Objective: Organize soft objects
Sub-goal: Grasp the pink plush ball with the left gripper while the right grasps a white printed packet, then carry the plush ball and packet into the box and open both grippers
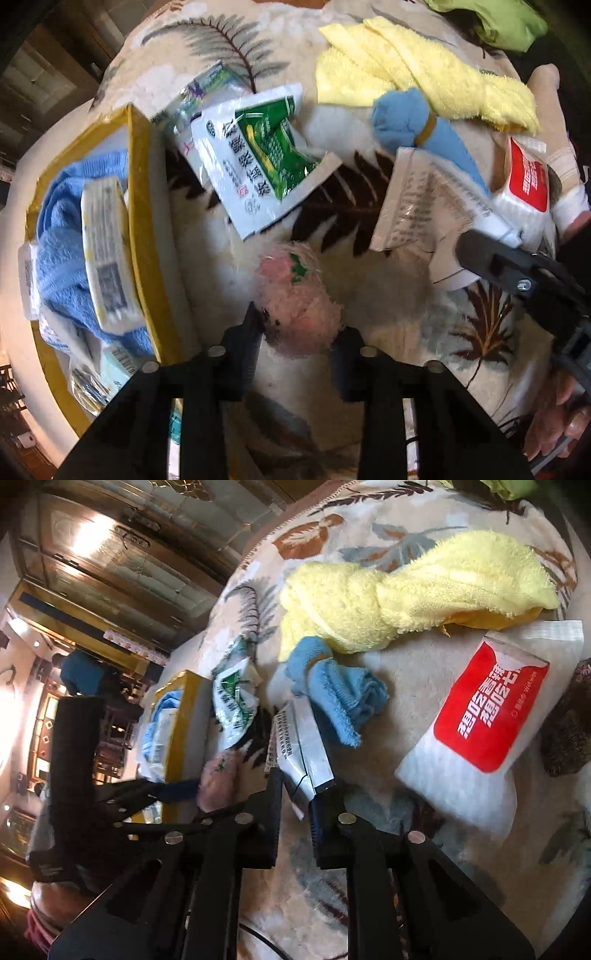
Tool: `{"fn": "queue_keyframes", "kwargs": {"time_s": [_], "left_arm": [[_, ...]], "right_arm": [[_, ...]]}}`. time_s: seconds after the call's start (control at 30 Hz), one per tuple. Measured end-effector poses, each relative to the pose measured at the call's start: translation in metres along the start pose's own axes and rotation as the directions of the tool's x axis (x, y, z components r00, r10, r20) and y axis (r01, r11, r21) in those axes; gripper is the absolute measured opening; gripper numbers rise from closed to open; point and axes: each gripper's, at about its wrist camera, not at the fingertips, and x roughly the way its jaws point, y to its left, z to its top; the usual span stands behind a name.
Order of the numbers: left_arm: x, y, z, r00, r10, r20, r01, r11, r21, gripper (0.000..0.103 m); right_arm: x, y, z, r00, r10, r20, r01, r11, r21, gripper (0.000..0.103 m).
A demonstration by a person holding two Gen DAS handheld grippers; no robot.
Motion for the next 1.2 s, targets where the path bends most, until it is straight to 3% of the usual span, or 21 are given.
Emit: {"fn": "queue_keyframes", "kwargs": {"time_s": [0.3,0.43,0.6,0.8,0.93,1.2], "left_arm": [[-0.030,0.019,-0.032,0.985,-0.151,0.081,0.157,0.985,-0.075,0.028],[-0.052,0.037,-0.044,0.975,-0.181,0.125,0.195,0.974,-0.111,0.028],[-0.073,0.081,-0.051,0.971,-0.154,0.181,0.185,0.968,-0.170,0.028],[-0.087,0.131,-0.066,0.974,-0.071,0.213,0.130,0.952,-0.278,0.028],[-0.073,0.156,-0.080,0.983,-0.010,0.185,0.073,0.938,-0.338,0.028],[-0.041,0.176,-0.091,0.991,0.009,0.133,0.045,0.915,-0.401,0.028]], "right_arm": [[-0.029,0.009,-0.016,0.997,0.077,0.026,-0.077,0.997,-0.001,0.011],[-0.041,0.020,-0.019,0.993,0.112,0.032,-0.111,0.994,-0.011,0.011],[-0.043,0.052,-0.015,0.987,0.161,0.020,-0.160,0.985,-0.062,0.011],[-0.014,0.106,-0.011,0.974,0.220,-0.057,-0.226,0.965,-0.130,0.011],[0.026,0.140,-0.014,0.971,0.199,-0.131,-0.220,0.961,-0.169,0.011],[0.083,0.176,-0.027,0.969,0.110,-0.221,-0.165,0.955,-0.245,0.011]]}}
